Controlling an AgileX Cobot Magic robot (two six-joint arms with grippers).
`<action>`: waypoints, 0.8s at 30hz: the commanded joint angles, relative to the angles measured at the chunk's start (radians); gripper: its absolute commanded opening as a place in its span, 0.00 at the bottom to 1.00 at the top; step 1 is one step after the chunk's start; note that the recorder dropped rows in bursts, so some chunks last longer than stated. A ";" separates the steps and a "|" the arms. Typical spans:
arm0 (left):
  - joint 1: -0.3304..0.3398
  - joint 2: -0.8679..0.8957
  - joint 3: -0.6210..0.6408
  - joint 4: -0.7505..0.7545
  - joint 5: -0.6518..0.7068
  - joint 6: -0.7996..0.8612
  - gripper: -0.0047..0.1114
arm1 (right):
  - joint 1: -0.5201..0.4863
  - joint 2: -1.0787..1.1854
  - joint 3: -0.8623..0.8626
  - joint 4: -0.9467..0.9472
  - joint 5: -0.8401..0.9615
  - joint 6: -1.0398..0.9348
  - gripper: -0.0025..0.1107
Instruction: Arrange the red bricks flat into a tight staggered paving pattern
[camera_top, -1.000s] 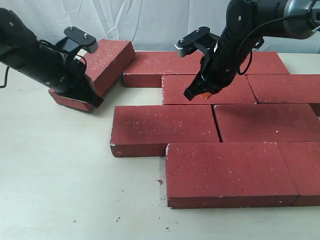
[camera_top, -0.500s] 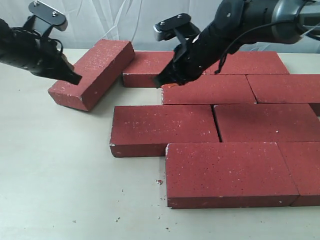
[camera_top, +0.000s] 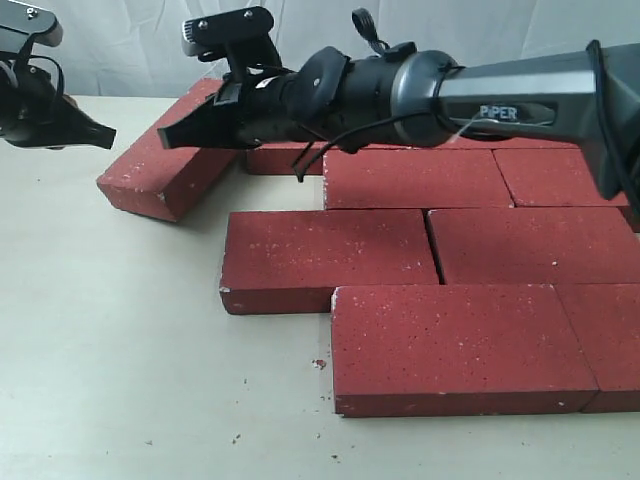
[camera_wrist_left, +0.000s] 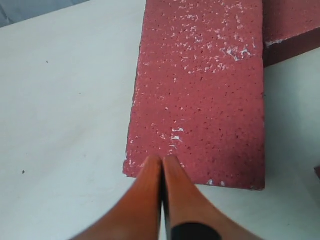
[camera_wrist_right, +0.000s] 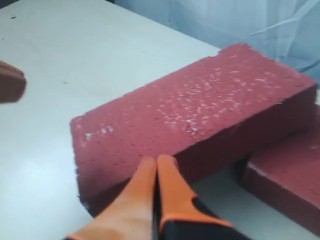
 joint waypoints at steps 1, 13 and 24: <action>0.000 -0.008 0.020 -0.064 0.000 0.080 0.04 | -0.075 0.070 -0.163 0.092 0.216 0.165 0.02; 0.000 -0.003 0.025 -0.111 0.187 0.151 0.04 | -0.222 0.103 -0.281 -0.096 0.337 0.224 0.02; -0.035 0.094 0.010 -0.831 0.163 0.751 0.04 | -0.311 0.094 -0.344 -0.359 0.734 0.040 0.02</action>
